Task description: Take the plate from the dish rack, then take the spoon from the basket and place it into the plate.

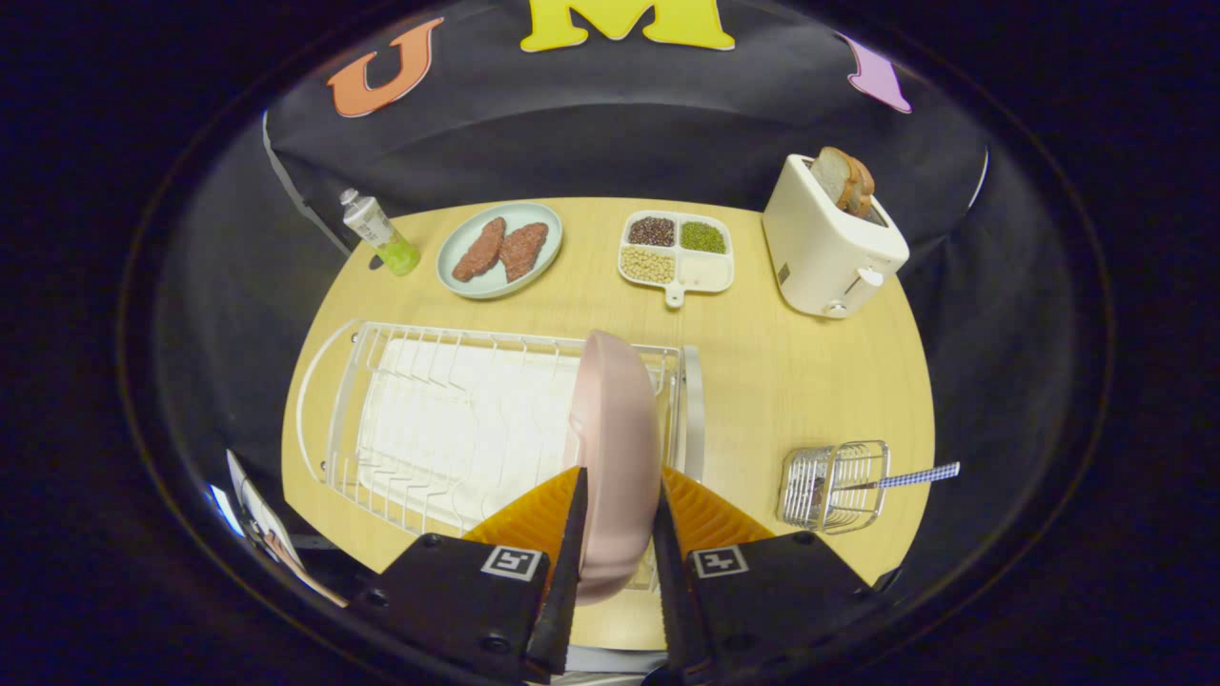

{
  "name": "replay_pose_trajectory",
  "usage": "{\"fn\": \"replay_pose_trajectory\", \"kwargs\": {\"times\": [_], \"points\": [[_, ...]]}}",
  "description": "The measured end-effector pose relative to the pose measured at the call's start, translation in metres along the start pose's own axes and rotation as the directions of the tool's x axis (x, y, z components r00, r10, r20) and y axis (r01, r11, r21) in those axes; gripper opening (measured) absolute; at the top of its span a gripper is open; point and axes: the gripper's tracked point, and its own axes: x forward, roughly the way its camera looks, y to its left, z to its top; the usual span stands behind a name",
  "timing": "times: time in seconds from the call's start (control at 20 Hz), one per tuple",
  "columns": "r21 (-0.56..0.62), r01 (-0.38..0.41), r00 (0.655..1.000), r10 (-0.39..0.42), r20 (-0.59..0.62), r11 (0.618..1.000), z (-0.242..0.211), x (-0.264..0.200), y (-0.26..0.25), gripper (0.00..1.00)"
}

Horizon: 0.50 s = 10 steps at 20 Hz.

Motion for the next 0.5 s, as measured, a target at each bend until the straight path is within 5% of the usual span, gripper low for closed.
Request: {"fn": "replay_pose_trajectory", "kwargs": {"times": [0.2, 0.45, 0.5], "points": [[-0.035, 0.148, 0.987, -0.146, 0.059, 0.988, 0.000, -0.016, 0.006, 0.34], [0.010, 0.338, 0.927, -0.335, 0.169, 0.941, 0.009, -0.047, -0.007, 0.29], [0.024, 0.327, 0.928, -0.326, 0.178, 0.945, 0.006, -0.051, -0.003, 0.26]]}}
